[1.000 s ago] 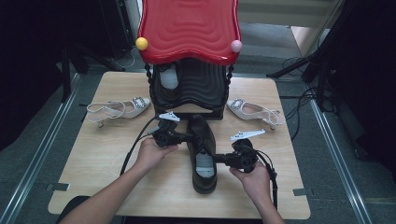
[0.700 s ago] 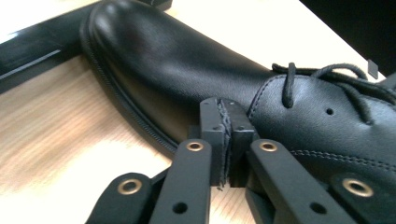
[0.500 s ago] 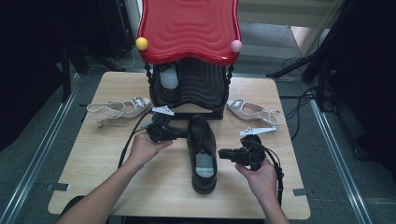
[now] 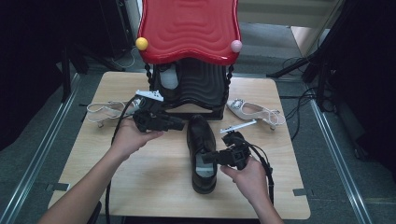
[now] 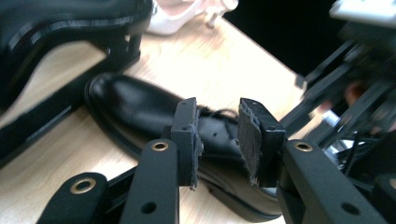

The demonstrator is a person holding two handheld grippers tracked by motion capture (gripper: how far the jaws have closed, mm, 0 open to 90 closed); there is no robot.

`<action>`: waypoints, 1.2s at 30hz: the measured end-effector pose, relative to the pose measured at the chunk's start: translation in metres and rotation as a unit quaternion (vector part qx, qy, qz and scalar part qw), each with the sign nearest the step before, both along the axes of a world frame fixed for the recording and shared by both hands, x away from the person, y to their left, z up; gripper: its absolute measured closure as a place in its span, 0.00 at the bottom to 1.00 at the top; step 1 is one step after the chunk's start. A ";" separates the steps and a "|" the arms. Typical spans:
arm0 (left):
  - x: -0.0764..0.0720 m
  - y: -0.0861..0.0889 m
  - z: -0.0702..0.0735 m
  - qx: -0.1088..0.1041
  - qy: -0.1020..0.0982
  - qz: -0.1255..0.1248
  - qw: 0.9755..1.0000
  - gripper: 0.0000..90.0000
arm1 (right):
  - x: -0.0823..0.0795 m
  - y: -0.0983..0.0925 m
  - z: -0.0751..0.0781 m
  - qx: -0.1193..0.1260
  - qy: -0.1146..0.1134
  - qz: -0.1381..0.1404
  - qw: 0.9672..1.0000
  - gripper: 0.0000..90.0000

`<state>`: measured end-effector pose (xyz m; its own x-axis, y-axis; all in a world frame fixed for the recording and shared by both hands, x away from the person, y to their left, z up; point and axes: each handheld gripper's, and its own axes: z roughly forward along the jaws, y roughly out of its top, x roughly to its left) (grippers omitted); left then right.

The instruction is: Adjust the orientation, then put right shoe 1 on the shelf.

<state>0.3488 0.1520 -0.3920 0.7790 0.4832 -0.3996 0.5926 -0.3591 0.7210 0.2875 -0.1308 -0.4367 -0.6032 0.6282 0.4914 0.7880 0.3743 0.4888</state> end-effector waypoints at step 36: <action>0.064 0.009 0.139 0.017 -0.103 0.039 0.994 0.97 | 0.010 0.066 -0.037 -0.111 0.033 0.000 0.993 0.70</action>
